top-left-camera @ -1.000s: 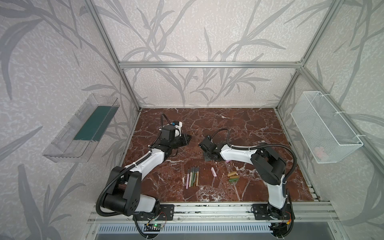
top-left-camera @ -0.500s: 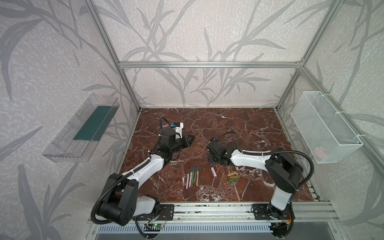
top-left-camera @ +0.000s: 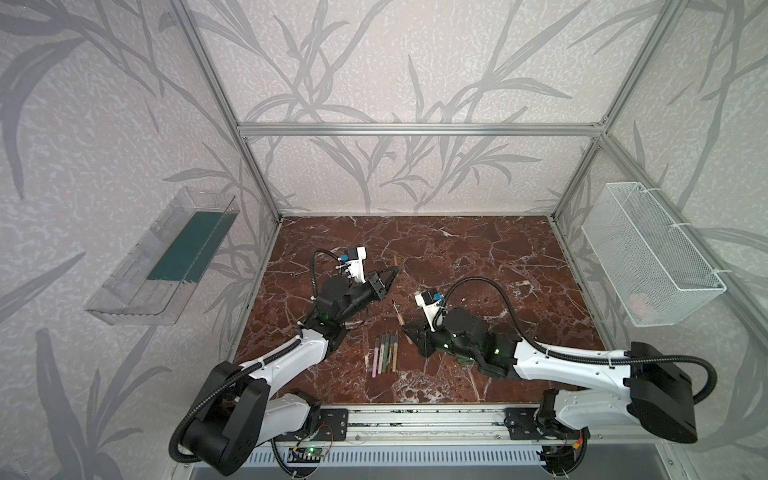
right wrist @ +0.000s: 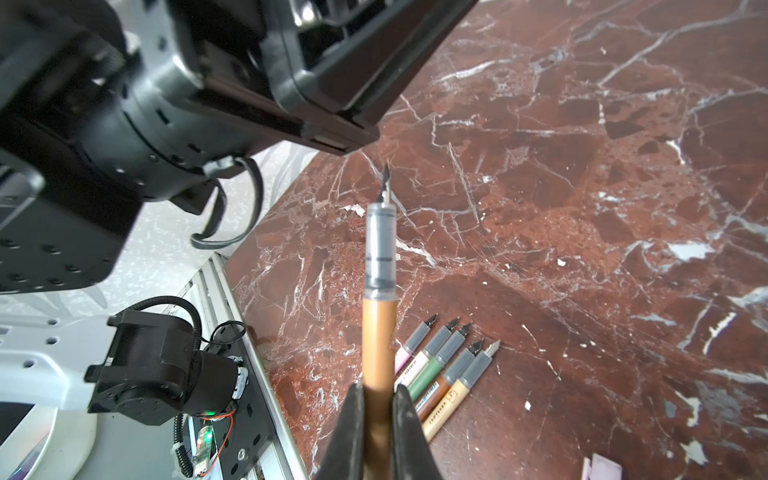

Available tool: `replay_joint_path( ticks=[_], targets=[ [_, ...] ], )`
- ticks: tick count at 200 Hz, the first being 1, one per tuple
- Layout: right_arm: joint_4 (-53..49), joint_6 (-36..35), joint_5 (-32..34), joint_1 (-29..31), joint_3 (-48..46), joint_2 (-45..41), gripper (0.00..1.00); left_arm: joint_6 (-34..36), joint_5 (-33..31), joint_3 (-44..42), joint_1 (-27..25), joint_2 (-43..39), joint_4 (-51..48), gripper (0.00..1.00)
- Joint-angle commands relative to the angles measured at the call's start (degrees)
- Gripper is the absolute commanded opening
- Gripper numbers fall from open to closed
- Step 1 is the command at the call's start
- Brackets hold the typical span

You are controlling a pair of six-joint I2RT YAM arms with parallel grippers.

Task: Insert the pens into the pen caps
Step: 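Raise the pen nib toward the cap held upright in the left gripper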

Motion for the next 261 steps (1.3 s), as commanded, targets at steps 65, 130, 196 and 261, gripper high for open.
replay_joint_path(
  ticks=[65, 130, 196, 261],
  targets=[
    [7.5, -1.4, 5.7, 0.8, -0.3, -2.4, 0.00, -2.0, -5.6, -3.7, -2.2, -10.3, 0.6, 0.00],
    [14.1, -3.1, 4.5, 0.9, -0.4, -2.6, 0.00, -2.4, -6.0, -3.4, -4.4, -10.3, 1.0, 0.00],
    [13.6, -2.5, 5.7, 0.9, -0.1, -1.9, 0.00, -2.7, -6.9, -3.9, -5.0, -11.1, 1.2, 0.00],
    [15.2, -1.6, 9.1, 0.7, -1.5, -0.5, 0.00, -2.3, -8.1, -4.3, -5.0, -13.1, -0.6, 0.00]
  ],
)
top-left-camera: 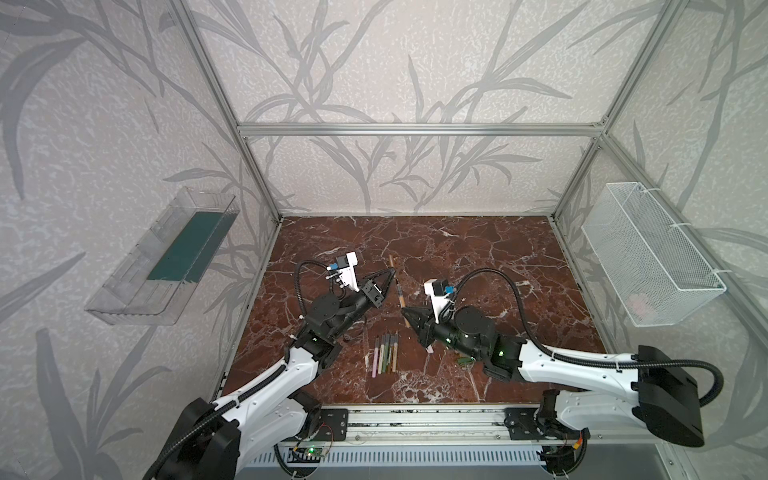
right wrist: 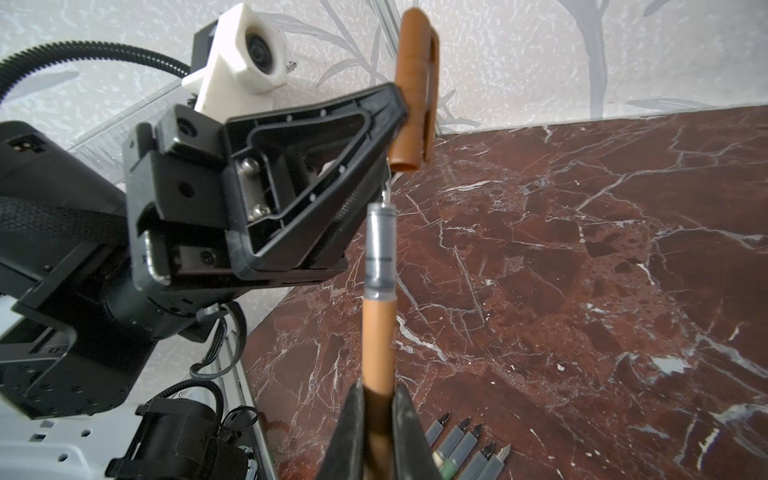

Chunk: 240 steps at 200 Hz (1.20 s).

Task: Insert the pens into the pen caps
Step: 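Raise the pen nib toward the cap held upright in the left gripper, then push the pen nib up into the brown cap with the right gripper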

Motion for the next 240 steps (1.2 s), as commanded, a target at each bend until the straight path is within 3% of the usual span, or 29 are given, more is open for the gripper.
replay_joint_path(
  ticks=[1, 240],
  targets=[
    [3.3, 0.4, 2.3, 0.3, -0.8, 1.0, 0.00, -0.3, -0.7, -0.7, -0.2, -0.8, 0.0, 0.00],
    [1.8, -2.4, 4.9, -0.4, 5.7, 5.0, 0.00, -1.1, 2.3, -0.8, -1.6, 0.6, 2.5, 0.00]
  ],
)
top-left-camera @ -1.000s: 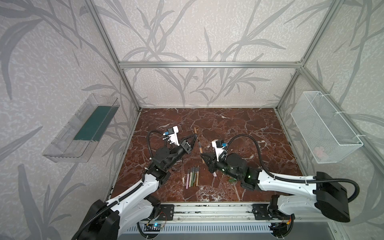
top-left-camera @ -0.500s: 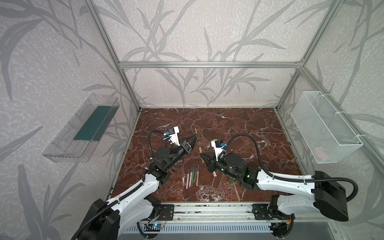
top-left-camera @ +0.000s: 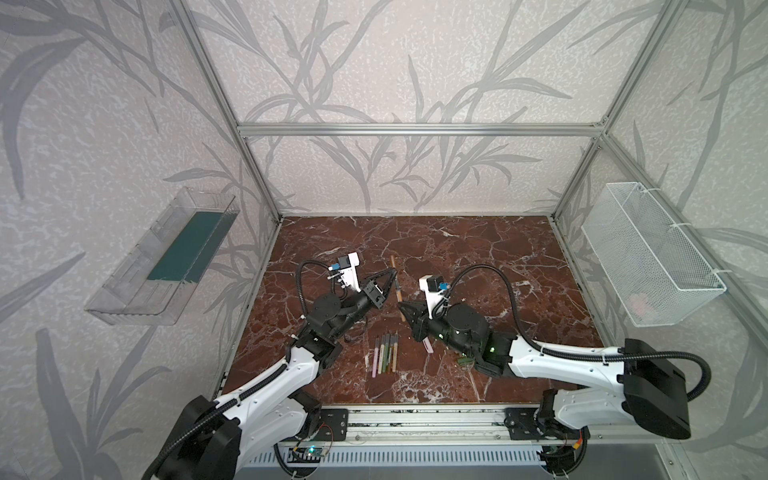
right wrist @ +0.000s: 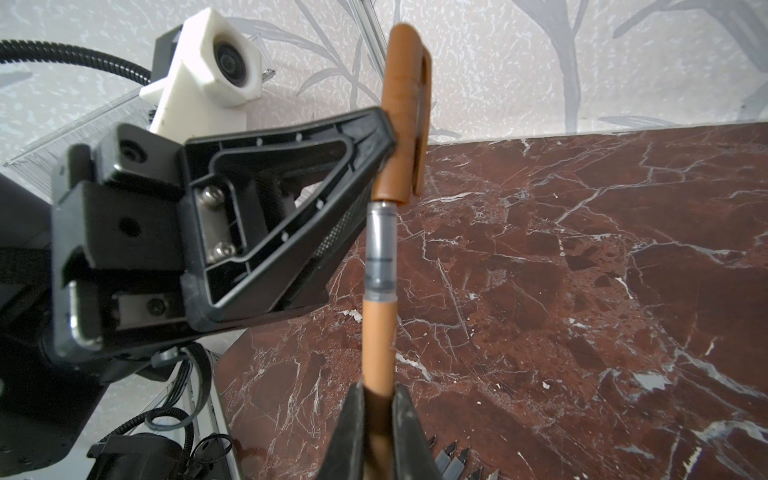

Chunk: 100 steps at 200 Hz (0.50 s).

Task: Insert the pens into the pen caps
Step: 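Push the pen nib up into the brown cap with the right gripper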

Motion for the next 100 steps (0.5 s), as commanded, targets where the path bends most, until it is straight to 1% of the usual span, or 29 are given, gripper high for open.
replay_joint_path(
  ticks=[1, 48, 82, 100],
  targets=[
    [1.1, -1.0, 1.8, -0.3, 2.4, 0.5, 0.00, -0.8, 1.5, -0.7, -0.8, -0.2, 2.0, 0.00],
    [0.6, -0.7, 2.9, -1.0, 2.9, 0.6, 0.00, -0.5, 1.1, -1.4, -0.9, -1.0, 1.4, 0.00],
    [0.7, 0.0, 3.5, -1.2, 1.8, 0.4, 0.00, 0.4, -1.4, -2.5, -1.0, -3.4, 0.3, 0.00],
    [0.2, 0.1, 3.4, -1.3, 2.0, 0.5, 0.00, 0.9, -1.7, -2.5, -1.0, -4.4, -0.8, 0.00]
  ],
)
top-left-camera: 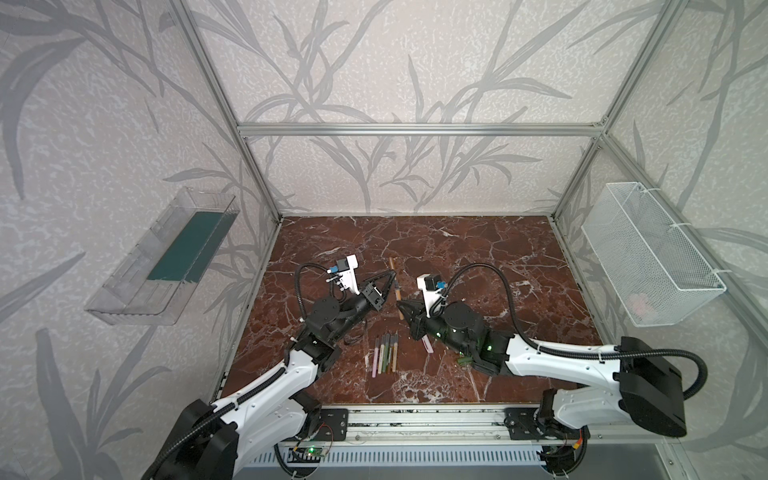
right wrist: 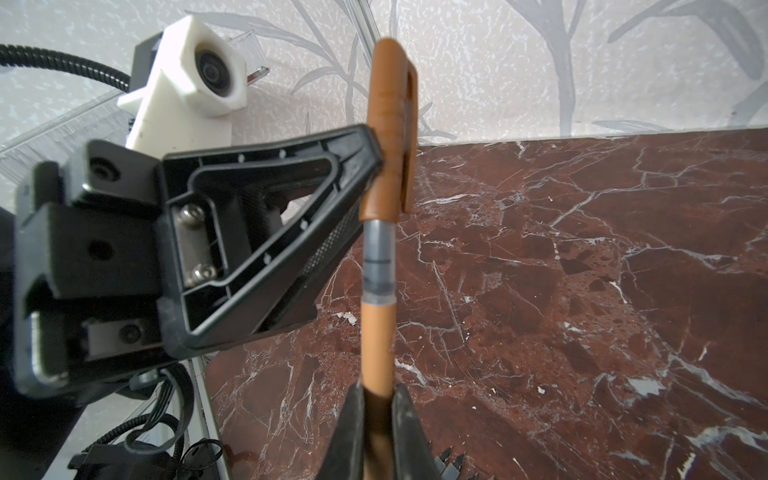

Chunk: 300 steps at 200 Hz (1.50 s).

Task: Insert the pens into the pen caps
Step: 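Push the pen nib up into the brown cap with the right gripper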

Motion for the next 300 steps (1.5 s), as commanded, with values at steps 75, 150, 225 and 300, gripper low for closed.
replay_joint_path(
  ticks=[75, 150, 225, 300],
  targets=[
    [-2.0, -1.2, 1.2, -1.4, 2.2, -2.8, 0.00, 6.1, 4.2, 1.7, -1.1, -2.1, -10.4, 0.00],
    [-0.8, -0.4, 1.0, -2.1, 2.7, -1.9, 0.00, 5.1, 1.9, 0.1, -4.6, -0.6, -4.6, 0.00],
    [-1.6, -1.0, 2.2, -2.9, 2.8, -2.7, 0.00, 6.7, 0.4, 0.9, -9.5, 3.4, -5.9, 0.00],
    [-2.7, -1.4, 3.0, -5.2, 2.0, -4.1, 0.00, 6.9, -0.2, 0.8, -13.1, 2.9, -9.8, 0.00]
  ],
)
